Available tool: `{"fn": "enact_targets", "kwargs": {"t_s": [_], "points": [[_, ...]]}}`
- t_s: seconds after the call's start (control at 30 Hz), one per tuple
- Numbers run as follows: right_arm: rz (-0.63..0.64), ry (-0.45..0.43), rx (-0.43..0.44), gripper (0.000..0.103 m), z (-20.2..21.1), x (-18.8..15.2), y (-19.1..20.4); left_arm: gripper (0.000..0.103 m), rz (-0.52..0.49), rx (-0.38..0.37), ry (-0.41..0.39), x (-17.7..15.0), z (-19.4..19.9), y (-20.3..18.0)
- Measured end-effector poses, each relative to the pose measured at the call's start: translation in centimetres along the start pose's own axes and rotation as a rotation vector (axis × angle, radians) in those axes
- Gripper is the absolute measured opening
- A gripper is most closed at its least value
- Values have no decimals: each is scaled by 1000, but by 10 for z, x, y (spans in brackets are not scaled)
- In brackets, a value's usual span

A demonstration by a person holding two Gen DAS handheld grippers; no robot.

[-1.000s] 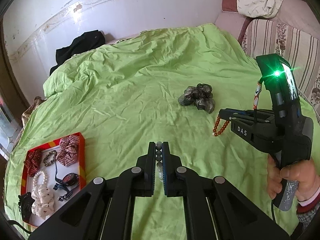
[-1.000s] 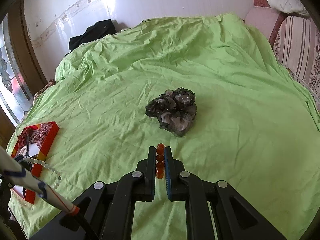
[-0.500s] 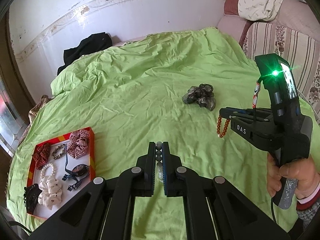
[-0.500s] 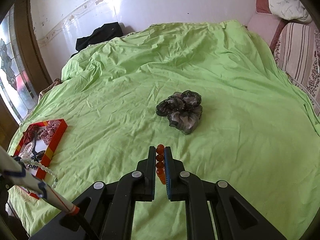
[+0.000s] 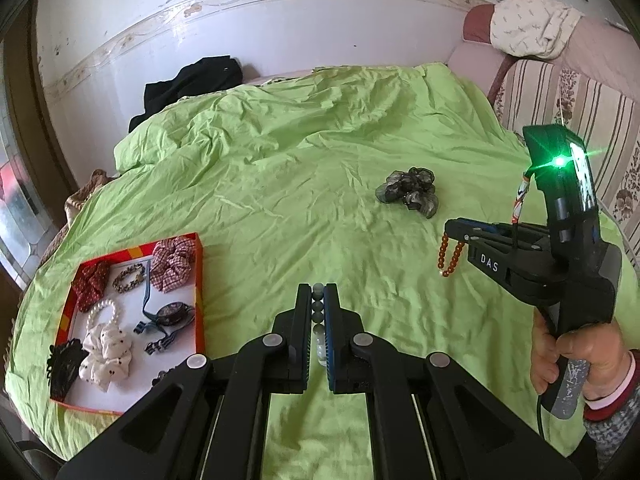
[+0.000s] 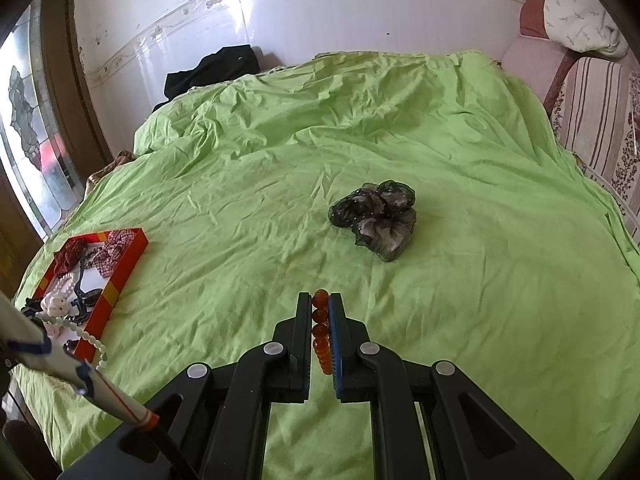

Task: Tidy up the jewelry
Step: 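Carry the pale and red bead bracelets toward the red tray with both tools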

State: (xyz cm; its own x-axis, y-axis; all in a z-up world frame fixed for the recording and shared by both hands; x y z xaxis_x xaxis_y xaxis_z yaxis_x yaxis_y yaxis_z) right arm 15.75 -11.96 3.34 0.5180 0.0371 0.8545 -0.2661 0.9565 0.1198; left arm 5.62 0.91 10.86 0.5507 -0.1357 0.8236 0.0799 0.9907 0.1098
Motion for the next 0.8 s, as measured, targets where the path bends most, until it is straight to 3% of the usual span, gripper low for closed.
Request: {"fn": "enact_targets", "kwargs": {"t_s": [0.8], "points": [[54, -2, 32, 8, 9, -11, 31, 5, 68, 34, -26, -14, 24, 31]]}}
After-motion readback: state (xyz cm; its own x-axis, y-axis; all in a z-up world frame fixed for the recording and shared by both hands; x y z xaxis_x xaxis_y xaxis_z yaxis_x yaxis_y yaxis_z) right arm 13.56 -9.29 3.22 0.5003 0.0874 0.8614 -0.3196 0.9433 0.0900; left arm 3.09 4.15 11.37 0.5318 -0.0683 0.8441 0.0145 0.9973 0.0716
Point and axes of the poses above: each gripper's, at about its wrist camera, not at the fingertips, and z roughly against the way its jaws point, y to its left, x to its top, the point moved 5 cm from there along -z, roughly the way its jaws point, and after that the axes turned 7 degrees about -y, right-handed, at the moved point
